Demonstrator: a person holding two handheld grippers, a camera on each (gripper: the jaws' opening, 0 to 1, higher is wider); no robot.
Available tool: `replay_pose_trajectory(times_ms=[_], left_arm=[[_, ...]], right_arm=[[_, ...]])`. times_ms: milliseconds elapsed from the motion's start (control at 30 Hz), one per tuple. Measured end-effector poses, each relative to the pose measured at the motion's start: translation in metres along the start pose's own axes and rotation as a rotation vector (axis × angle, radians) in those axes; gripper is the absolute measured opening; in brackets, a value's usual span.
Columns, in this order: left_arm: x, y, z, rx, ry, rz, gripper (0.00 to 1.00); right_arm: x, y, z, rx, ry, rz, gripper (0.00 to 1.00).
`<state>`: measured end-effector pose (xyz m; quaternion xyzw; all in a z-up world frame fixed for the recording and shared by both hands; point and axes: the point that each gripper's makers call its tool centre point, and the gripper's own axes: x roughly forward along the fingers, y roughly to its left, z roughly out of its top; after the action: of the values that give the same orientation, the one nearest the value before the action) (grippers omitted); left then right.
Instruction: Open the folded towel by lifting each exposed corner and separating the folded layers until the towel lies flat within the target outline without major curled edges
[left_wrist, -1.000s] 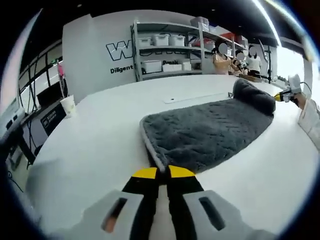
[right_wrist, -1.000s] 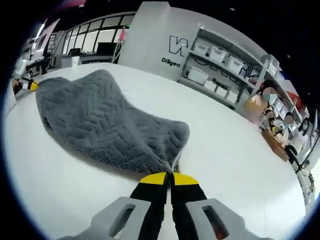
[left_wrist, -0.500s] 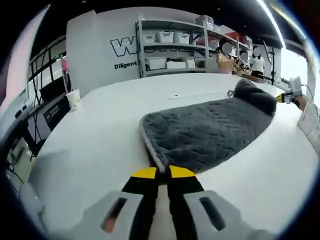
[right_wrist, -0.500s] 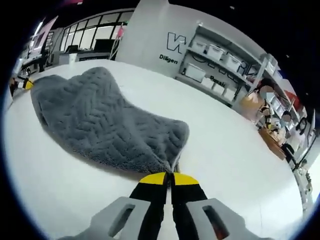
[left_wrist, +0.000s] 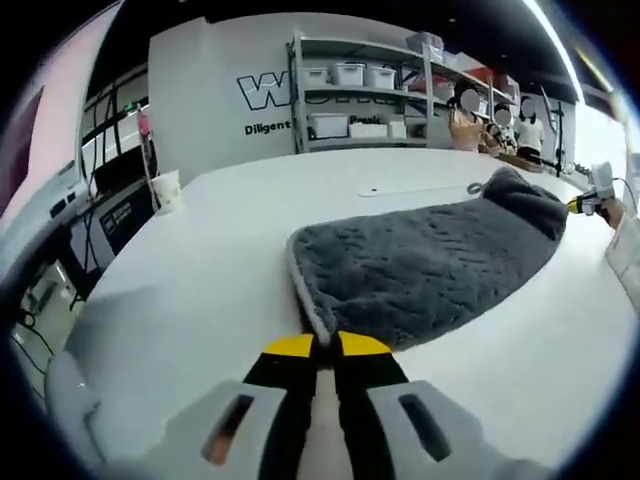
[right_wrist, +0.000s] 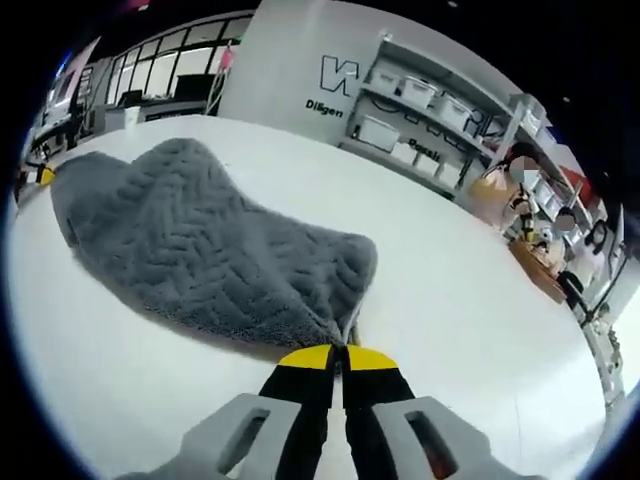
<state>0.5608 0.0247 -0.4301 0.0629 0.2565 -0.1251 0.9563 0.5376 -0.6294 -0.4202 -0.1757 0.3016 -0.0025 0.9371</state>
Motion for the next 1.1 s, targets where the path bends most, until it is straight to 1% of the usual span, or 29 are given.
replay_pose_trajectory(times_ms=[267,533,633,933,1100], left_arm=[[-0.001,0.007,-0.001,-0.002,-0.004,0.026,0.05],[-0.003,0.016,-0.003,-0.015,-0.004,0.064,0.05],[-0.005,0.018,-0.004,-0.021,-0.003,0.077,0.05],[-0.008,0.022,-0.006,-0.031,0.001,0.089,0.05],[-0.009,0.027,-0.007,-0.034,0.003,0.120,0.06]], right_arm=[[-0.002,-0.005,-0.004,-0.003,0.020,-0.012,0.00],[-0.004,-0.004,-0.007,0.008,0.027,0.005,0.00],[-0.005,-0.004,-0.011,0.006,0.044,0.014,0.00],[-0.010,0.000,-0.020,-0.016,0.096,0.037,0.00],[-0.014,0.000,-0.023,0.008,0.105,0.052,0.00]])
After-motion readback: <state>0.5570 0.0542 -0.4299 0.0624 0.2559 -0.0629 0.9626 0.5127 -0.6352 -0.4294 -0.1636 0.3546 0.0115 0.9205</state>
